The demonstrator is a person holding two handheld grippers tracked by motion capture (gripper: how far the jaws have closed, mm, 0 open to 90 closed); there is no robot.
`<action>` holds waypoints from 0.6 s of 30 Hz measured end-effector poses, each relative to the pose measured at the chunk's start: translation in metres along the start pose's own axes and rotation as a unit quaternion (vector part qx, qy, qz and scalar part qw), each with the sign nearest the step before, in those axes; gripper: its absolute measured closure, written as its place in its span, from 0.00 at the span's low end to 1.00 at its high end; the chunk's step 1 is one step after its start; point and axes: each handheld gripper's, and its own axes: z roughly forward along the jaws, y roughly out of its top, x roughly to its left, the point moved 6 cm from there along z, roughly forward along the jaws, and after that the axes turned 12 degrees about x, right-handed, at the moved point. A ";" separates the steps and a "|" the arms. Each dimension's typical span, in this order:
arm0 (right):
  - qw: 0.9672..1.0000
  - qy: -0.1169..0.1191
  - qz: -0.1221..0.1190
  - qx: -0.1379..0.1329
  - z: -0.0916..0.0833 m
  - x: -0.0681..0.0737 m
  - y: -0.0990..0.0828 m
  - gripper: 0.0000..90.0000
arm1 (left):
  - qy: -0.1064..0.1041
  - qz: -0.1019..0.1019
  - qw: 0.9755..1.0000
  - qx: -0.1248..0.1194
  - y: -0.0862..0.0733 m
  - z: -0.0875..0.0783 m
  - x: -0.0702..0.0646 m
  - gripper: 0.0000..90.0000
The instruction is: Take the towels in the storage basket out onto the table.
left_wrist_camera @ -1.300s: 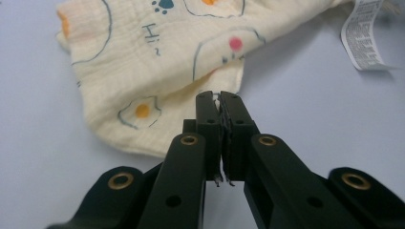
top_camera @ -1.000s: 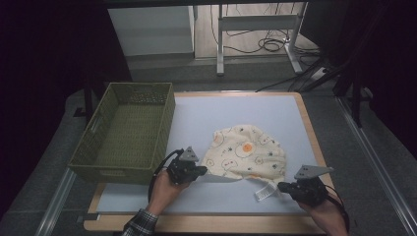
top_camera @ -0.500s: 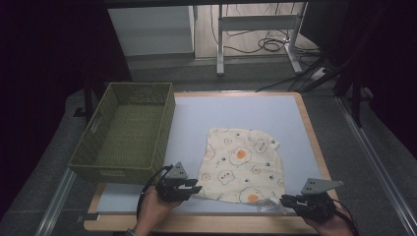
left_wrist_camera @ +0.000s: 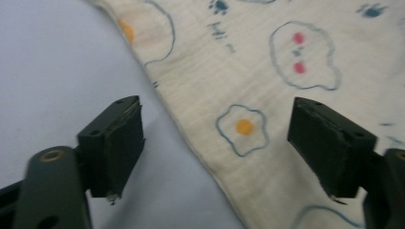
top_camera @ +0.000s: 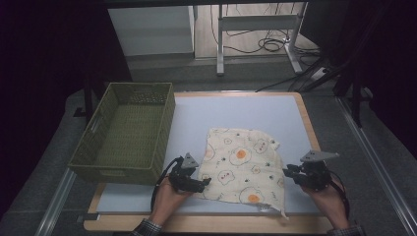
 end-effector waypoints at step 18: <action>0.996 -0.046 0.074 -0.011 0.052 -0.072 0.061 0.83 | 0.020 -0.001 1.000 -0.003 -0.001 0.007 0.001 0.14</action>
